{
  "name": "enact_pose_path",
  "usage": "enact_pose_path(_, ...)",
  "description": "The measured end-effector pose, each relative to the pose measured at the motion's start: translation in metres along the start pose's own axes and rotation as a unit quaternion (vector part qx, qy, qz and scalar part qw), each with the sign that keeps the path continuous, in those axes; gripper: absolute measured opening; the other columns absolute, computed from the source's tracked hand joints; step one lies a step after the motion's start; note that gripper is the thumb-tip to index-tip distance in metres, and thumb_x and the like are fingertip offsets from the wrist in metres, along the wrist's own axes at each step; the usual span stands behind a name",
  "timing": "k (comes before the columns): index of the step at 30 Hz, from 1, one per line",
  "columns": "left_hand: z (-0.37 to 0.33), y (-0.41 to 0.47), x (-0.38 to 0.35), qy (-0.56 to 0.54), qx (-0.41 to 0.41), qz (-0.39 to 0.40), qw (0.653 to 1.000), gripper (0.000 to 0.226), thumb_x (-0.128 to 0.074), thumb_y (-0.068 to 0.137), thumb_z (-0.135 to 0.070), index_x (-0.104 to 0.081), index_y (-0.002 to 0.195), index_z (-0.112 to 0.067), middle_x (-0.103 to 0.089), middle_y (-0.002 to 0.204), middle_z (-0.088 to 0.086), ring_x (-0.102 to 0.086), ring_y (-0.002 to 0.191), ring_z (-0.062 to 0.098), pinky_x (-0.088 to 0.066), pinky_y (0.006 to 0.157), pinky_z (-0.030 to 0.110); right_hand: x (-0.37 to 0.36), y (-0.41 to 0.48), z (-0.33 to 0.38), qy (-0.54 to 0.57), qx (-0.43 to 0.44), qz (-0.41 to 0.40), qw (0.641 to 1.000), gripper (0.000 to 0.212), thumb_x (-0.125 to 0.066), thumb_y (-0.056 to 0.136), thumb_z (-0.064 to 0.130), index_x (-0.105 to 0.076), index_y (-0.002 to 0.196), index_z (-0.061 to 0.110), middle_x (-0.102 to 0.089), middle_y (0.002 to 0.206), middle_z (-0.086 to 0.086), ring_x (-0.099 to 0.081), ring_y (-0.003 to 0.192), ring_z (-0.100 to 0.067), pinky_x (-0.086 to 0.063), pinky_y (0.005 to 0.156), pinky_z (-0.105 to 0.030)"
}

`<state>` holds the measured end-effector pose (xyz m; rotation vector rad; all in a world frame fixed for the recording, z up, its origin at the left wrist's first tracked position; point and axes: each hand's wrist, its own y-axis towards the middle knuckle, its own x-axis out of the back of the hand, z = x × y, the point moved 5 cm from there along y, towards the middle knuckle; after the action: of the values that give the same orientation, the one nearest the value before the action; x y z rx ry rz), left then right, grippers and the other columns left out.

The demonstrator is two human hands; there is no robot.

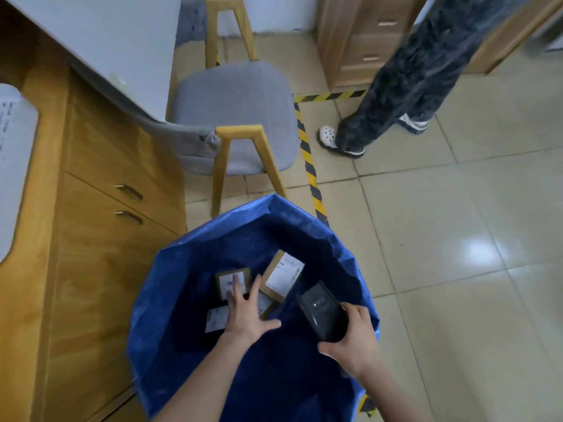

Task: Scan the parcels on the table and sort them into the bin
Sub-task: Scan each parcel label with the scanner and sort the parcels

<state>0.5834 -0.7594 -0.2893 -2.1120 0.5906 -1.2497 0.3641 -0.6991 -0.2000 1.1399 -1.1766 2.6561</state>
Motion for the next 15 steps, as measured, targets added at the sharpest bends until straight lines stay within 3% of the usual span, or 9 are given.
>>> enact_pose_path(5,-0.001,-0.019,0.008,-0.002,-0.034,0.026,0.999,0.098,-0.075,0.081,-0.041,-0.009,0.153,-0.035,0.004,0.161,0.008,-0.006,0.148,0.031,-0.021,0.118,0.041,0.009,-0.017,0.0,-0.018,0.006,0.016,1.0,0.092,-0.067,0.042,0.039,-0.046,0.13,0.023,-0.036,0.116,0.013,-0.052,0.104,-0.013,-0.049,0.088,-0.035)
enact_pose_path(11,-0.037,-0.059,0.046,0.035,-0.092,0.019,0.995,0.078,-0.067,0.087,-0.04,-0.023,0.15,-0.027,-0.036,0.142,0.005,-0.037,0.132,0.024,-0.038,0.106,0.035,0.049,-0.047,0.006,-0.003,0.012,0.006,1.0,0.091,-0.07,0.044,0.038,-0.045,0.13,0.023,-0.039,0.115,0.01,-0.055,0.1,-0.015,-0.051,0.088,-0.039)
enact_pose_path(15,-0.079,-0.095,0.072,0.052,-0.122,0.0,0.991,0.063,-0.062,0.09,-0.037,-0.033,0.145,-0.027,-0.045,0.134,0.001,-0.049,0.121,0.022,-0.048,0.094,0.037,0.088,-0.074,0.006,0.006,0.016,-0.022,1.0,0.092,-0.07,0.045,0.038,-0.044,0.132,0.022,-0.039,0.114,0.011,-0.057,0.098,-0.015,-0.052,0.08,-0.036)
